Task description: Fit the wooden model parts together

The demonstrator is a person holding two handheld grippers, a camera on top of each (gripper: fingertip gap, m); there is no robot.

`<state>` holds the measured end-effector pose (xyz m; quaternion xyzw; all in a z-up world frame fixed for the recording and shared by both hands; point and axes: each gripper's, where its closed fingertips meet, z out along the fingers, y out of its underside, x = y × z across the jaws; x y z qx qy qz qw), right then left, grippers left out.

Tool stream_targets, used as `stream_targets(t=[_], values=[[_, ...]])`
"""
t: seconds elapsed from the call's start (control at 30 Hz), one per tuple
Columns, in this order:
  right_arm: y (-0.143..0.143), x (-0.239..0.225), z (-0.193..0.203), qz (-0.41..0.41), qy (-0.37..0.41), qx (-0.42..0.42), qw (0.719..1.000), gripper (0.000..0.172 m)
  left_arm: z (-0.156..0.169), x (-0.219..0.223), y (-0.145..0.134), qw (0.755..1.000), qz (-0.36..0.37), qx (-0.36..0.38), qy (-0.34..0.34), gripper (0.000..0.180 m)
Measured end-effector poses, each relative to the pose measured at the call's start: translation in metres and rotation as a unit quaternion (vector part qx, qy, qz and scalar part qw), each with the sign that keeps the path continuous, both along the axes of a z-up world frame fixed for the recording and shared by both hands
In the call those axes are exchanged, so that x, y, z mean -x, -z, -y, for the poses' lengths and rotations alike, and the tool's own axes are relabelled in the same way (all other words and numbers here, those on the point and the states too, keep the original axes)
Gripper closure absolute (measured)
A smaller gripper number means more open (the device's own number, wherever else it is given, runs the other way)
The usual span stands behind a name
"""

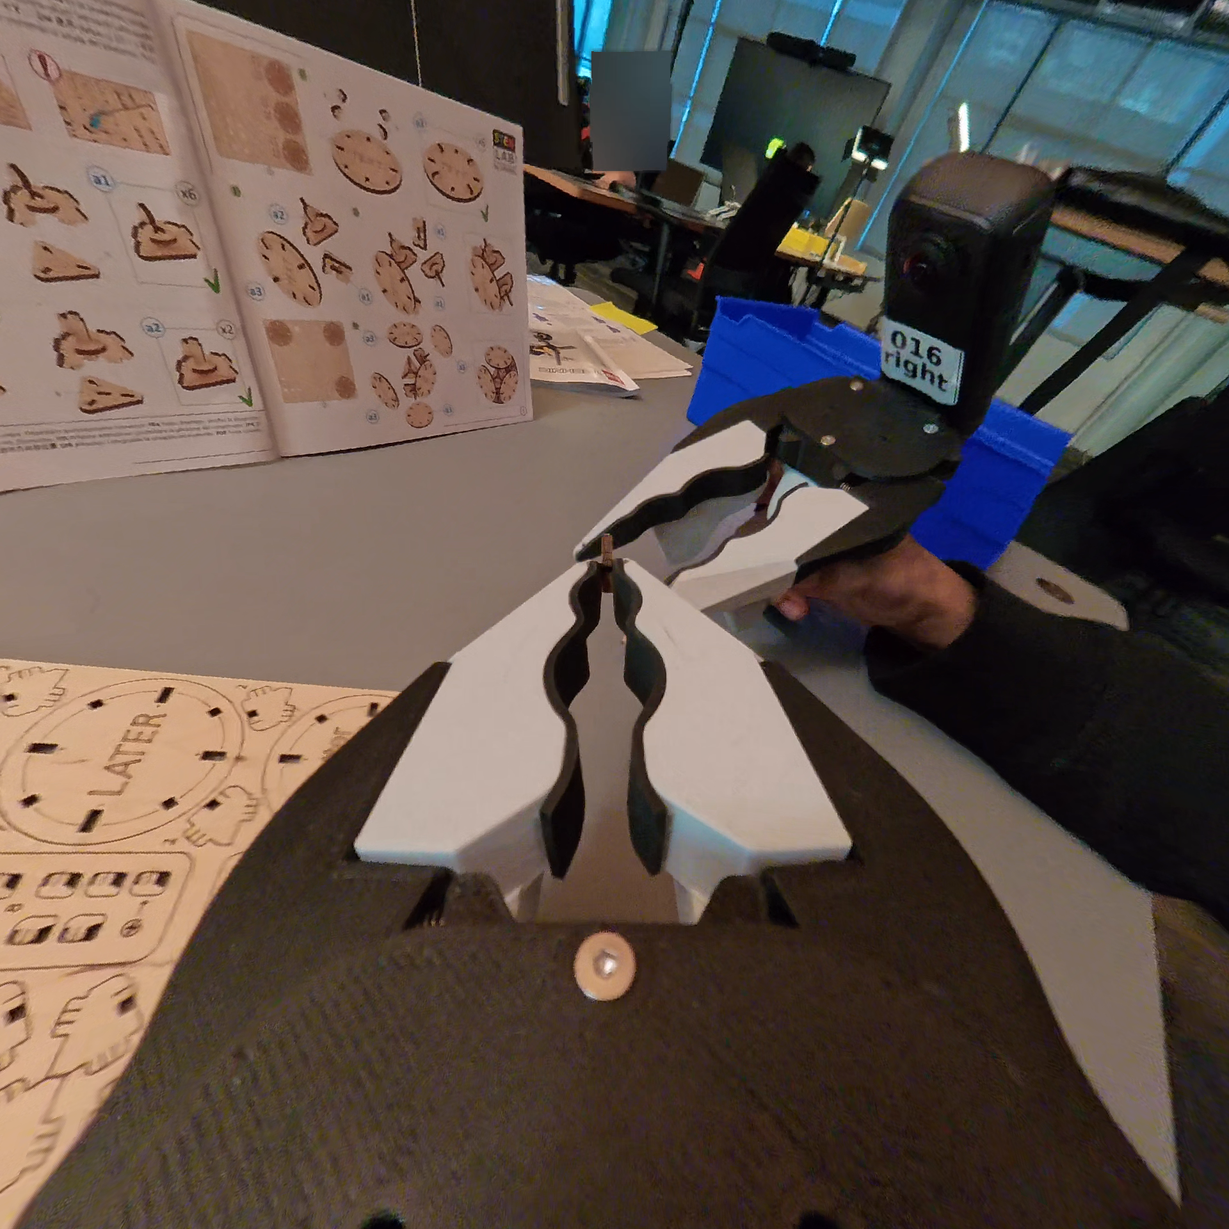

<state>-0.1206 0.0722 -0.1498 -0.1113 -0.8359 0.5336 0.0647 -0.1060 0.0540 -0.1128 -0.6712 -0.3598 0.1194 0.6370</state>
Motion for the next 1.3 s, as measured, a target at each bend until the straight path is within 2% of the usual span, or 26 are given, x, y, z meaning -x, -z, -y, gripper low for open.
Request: stream_targets(t=[0.1,0.17,0.27,0.4,0.5,0.57,0.7,0.73,0.97,1.07,1.17,1.3], values=[[0.014,0.006,0.014,-0.035,-0.029,-0.054,0.997,0.141,0.005,0.002,-0.001,0.999,-0.021,0.028,-0.004,0.179],[0.027,0.006,0.02,-0.019,-0.06,-0.09,0.994,0.138,0.011,0.003,-0.001,0.999,-0.019,0.031,-0.002,0.179],[0.036,0.003,0.021,0.011,-0.098,-0.114,0.989,0.136,0.024,0.006,-0.002,1.0,-0.013,0.019,-0.007,0.179],[0.045,0.011,0.019,0.008,-0.103,-0.141,0.985,0.136,0.032,0.006,-0.006,1.0,0.004,-0.011,0.001,0.18],[0.045,0.012,0.019,0.011,-0.104,-0.14,0.985,0.14,0.025,0.003,-0.006,0.999,0.017,-0.022,0.019,0.18],[0.045,0.009,0.02,0.003,-0.111,-0.141,0.984,0.158,0.023,0.002,-0.003,0.999,0.022,-0.021,0.026,0.179],[0.045,0.013,0.021,-0.004,-0.09,-0.142,0.986,0.163,0.022,0.001,0.001,0.999,0.034,-0.024,0.028,0.18],[0.045,0.013,0.021,-0.009,-0.088,-0.144,0.986,0.172,0.023,0.001,0.002,0.999,0.036,-0.027,0.027,0.18],[0.03,0.015,0.019,-0.066,-0.059,-0.109,0.99,0.172,0.028,0.004,0.001,0.998,0.045,-0.048,0.018,0.179],[0.023,0.021,0.021,-0.056,-0.036,-0.087,0.994,0.157,0.031,0.006,-0.002,0.997,0.047,-0.064,0.012,0.18],[0.028,0.023,0.029,0.0,-0.029,-0.091,0.995,0.138,0.031,0.006,-0.004,0.995,0.053,-0.08,0.015,0.179],[0.037,0.022,0.04,0.06,-0.034,-0.105,0.992,0.127,0.029,0.006,-0.005,0.995,0.056,-0.086,0.019,0.179]])
